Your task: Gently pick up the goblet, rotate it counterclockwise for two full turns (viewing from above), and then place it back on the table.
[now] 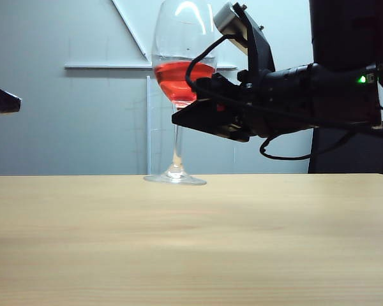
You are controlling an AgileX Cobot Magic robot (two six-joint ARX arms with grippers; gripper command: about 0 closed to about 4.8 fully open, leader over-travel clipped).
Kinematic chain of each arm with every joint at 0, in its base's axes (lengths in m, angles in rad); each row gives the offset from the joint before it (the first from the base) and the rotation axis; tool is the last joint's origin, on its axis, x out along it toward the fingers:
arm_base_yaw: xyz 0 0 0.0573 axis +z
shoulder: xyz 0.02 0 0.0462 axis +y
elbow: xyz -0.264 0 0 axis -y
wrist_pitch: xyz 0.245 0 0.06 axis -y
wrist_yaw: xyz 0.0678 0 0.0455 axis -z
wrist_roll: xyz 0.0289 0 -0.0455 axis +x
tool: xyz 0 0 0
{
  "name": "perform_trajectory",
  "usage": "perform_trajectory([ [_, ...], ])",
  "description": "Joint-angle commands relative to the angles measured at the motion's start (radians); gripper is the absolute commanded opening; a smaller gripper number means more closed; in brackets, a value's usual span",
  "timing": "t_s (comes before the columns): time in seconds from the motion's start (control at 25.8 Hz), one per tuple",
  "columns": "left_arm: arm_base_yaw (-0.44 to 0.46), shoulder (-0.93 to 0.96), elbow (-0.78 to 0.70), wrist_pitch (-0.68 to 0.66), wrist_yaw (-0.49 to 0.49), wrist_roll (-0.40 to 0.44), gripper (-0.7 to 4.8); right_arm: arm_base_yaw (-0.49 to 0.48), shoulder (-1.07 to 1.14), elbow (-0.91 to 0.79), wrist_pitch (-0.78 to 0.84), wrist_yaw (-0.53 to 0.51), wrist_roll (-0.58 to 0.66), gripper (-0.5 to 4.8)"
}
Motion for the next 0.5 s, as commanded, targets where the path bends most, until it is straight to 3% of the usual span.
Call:
perform_trajectory([
  [0.04,-0.001,0.002,0.004,0.009,0.001,0.0,-0.05,0.001,-0.037,0.006,0.006,0.021,-0.005,-0.05],
  [0.5,-0.001,0.002,0.004,0.009,0.002,0.0,-0.05,0.002,-0.089,0.006,-0.074,0.02,-0.045,-0.05],
])
